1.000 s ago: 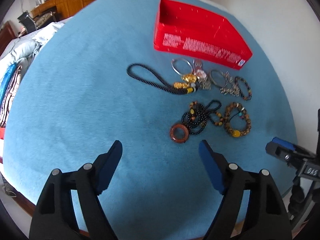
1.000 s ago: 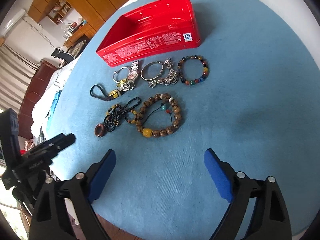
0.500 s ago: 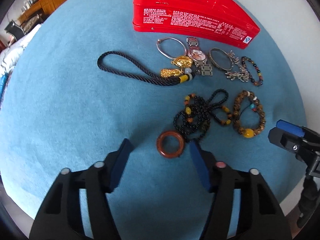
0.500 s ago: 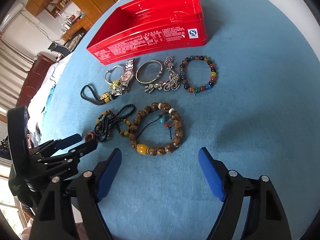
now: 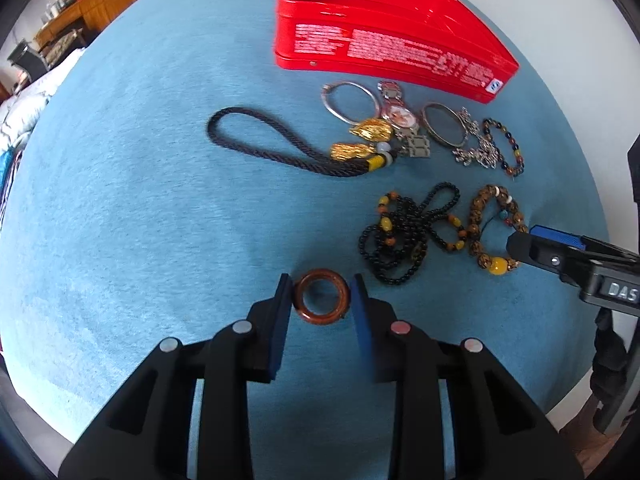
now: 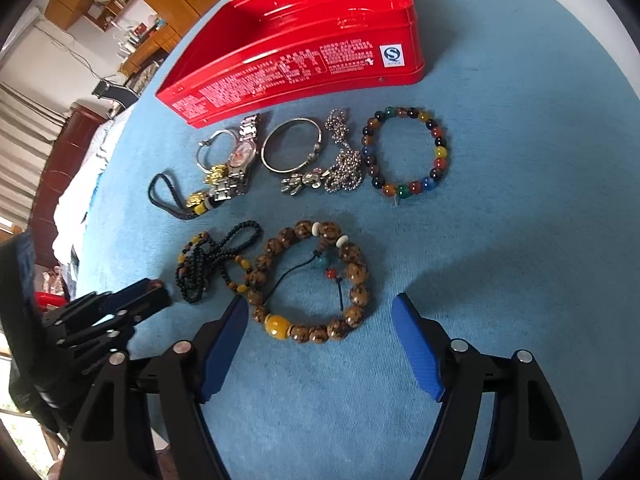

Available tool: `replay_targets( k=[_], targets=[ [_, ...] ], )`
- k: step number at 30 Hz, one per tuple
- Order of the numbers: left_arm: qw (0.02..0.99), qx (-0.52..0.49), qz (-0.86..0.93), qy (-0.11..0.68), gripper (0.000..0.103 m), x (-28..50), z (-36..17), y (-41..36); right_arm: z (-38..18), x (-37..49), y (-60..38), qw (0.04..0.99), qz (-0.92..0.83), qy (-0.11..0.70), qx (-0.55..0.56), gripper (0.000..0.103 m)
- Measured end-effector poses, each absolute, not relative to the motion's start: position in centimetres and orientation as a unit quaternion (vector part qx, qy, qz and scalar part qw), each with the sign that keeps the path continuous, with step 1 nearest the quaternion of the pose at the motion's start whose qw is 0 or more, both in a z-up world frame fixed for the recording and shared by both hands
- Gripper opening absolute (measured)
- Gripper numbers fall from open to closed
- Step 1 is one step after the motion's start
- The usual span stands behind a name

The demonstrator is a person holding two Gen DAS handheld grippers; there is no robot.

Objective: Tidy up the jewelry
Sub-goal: 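Close the left tool on the wooden ring while the right tool grasps the bead bracelet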

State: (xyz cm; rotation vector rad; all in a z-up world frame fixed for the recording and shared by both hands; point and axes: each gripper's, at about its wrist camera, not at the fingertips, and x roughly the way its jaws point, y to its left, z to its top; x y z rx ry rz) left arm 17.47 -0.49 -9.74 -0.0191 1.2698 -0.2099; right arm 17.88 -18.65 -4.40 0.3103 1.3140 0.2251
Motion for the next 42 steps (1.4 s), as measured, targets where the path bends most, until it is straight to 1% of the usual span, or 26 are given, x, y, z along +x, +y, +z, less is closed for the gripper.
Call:
replay_targets(
  k=[2,4,6,7,9,10,12,15,19,25,33,42],
  targets=[
    [0.804,-0.013,-0.095,0.587,0.028,17.2,-9.4,0.3,-4.3,18.1,-18.5,0.776,0.101,0.608,0.136,0.071],
    [0.807,-0.018,-0.092,0.583,0.028,17.4,-9.2,0.9,-4.3,18.3,-18.4,0.776,0.100,0.608,0.134,0.065],
    [0.810,-0.019,-0.087,0.580,0.028,17.6,-9.0,1.2,-4.4,18.5,-18.5,0.778,0.094,0.608,0.126,0.055],
    [0.810,-0.019,-0.086,0.580,0.028,17.5,-9.1,1.3,-4.5,18.7,-18.4,0.779,0.091,0.608,0.121,0.052],
    [0.809,-0.021,-0.087,0.580,0.028,17.3,-9.1,1.4,-4.6,19.0,-18.6,0.782,0.086,0.606,0.114,0.039],
    [0.809,-0.022,-0.087,0.581,0.028,17.4,-9.2,1.4,-4.7,19.2,-18.7,0.785,0.082,0.605,0.111,0.035],
    [0.808,-0.024,-0.087,0.581,0.028,17.5,-9.4,1.3,-4.9,19.4,-19.1,0.790,0.076,0.598,0.107,0.022],
    [0.809,-0.026,-0.088,0.581,0.029,17.1,-9.1,1.3,-4.9,19.1,-19.3,0.794,0.079,0.594,0.101,0.011],
    [0.812,-0.029,-0.084,0.576,0.029,17.4,-9.4,0.6,-4.4,18.2,-20.1,0.790,0.104,0.590,0.134,0.011],
    [0.821,-0.028,-0.089,0.563,0.029,16.5,-8.1,0.3,-1.8,16.5,-21.2,0.806,0.112,0.563,0.144,0.011],
    [0.832,-0.024,-0.095,0.546,0.029,16.1,-5.8,0.1,2.1,15.9,-22.0,0.830,0.108,0.530,0.136,0.011],
    [0.844,-0.019,-0.097,0.527,0.029,19.1,-4.1,-1.6,5.7,17.7,-21.8,0.849,0.111,0.502,0.120,0.011]
  ],
)
